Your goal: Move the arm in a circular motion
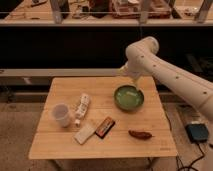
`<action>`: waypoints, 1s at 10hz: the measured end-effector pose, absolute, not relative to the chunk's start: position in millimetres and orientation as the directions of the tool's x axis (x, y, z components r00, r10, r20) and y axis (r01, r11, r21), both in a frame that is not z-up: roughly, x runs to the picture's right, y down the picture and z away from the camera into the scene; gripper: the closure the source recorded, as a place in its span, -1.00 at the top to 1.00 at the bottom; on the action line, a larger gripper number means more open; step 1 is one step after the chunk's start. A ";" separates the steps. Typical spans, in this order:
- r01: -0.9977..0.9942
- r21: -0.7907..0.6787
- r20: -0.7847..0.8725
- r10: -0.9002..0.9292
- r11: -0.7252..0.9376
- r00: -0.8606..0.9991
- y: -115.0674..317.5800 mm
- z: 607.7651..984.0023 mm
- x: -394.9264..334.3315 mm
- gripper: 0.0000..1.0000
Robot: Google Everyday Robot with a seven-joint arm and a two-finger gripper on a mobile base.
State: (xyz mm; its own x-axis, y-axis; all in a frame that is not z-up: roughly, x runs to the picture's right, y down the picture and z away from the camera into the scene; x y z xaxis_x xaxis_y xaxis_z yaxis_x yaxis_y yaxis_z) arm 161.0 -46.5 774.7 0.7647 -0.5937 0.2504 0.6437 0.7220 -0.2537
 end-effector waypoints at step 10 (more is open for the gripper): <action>0.765 -0.321 0.444 -0.625 0.558 0.642 116.6 738.4 39.4 0.60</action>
